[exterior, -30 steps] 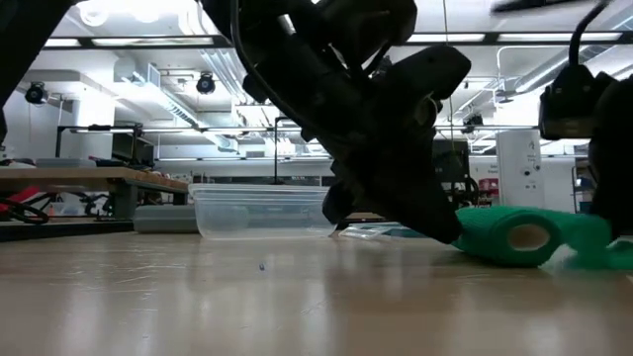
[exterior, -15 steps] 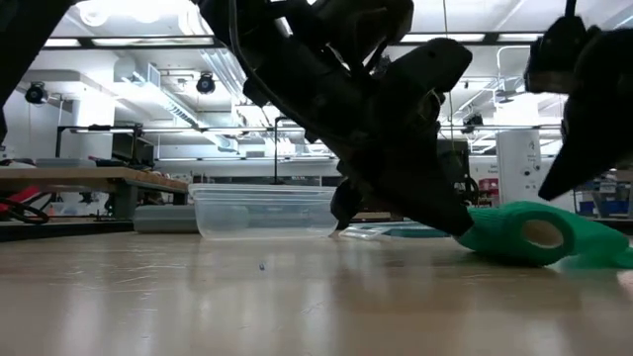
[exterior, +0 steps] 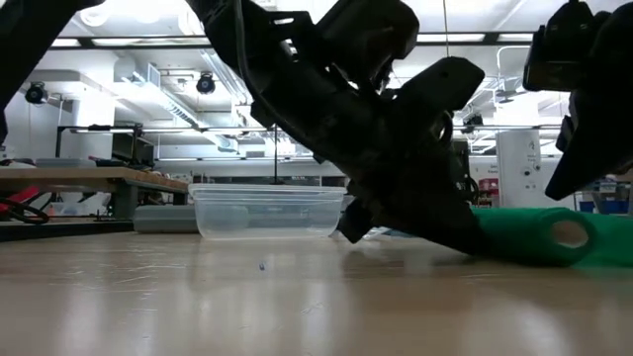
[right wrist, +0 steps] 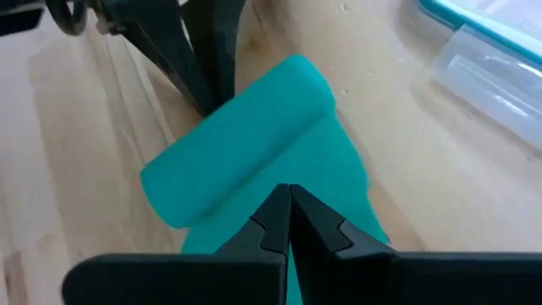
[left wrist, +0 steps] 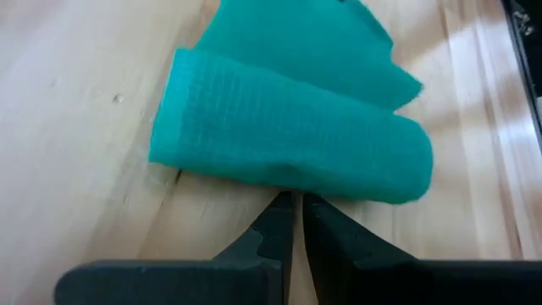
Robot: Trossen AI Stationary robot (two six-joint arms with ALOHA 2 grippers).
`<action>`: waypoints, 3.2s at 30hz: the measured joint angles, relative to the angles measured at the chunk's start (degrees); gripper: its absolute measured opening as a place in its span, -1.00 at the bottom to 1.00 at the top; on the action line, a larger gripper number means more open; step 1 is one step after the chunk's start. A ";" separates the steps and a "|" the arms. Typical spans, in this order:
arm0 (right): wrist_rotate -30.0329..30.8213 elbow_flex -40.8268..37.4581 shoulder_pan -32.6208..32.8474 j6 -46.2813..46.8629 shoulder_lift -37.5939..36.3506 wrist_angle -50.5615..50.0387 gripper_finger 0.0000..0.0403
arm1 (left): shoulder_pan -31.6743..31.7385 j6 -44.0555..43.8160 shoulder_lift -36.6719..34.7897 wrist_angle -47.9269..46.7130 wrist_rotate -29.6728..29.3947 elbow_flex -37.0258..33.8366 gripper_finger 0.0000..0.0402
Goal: Roll bandage
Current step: Roll the blue bandage
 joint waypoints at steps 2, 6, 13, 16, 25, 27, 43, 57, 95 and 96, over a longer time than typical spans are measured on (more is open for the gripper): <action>0.03 -0.35 0.00 -0.06 0.24 0.36 -0.99 | 0.08 -0.01 0.02 1.24 0.00 -0.02 -0.89; -0.07 -0.60 -0.02 0.37 2.10 1.61 -0.99 | 0.15 -0.11 0.02 2.55 -0.07 0.00 -0.89; -1.47 -0.73 -0.04 3.50 6.54 1.49 -0.99 | 0.37 -0.22 0.02 3.46 -0.39 0.00 -0.89; -2.45 -0.73 -0.38 3.89 7.15 1.59 -0.99 | 0.56 -0.22 0.02 5.09 -0.48 0.00 -0.89; -2.69 -0.73 -0.85 2.53 7.17 3.15 -0.99 | 1.31 0.97 0.02 6.44 -0.49 0.00 -0.89; -2.68 -0.73 -0.90 2.46 7.17 3.22 -0.99 | 1.42 1.41 0.02 6.44 -0.50 0.00 -0.89; -2.75 -0.73 -1.03 -0.49 7.17 5.81 -0.99 | 2.13 4.37 0.02 6.64 -0.52 0.00 -0.89; -4.18 -0.79 -3.32 -4.49 7.21 8.55 -0.99 | 2.21 1.49 0.00 8.68 -0.60 0.00 -0.89; -7.51 -0.60 -1.25 1.52 3.63 5.55 -0.99 | 2.45 3.52 -0.07 5.48 0.08 0.00 -0.89; -7.93 -0.58 -1.27 1.55 3.63 5.16 -0.99 | 2.47 3.52 -0.07 5.45 0.07 0.00 -0.89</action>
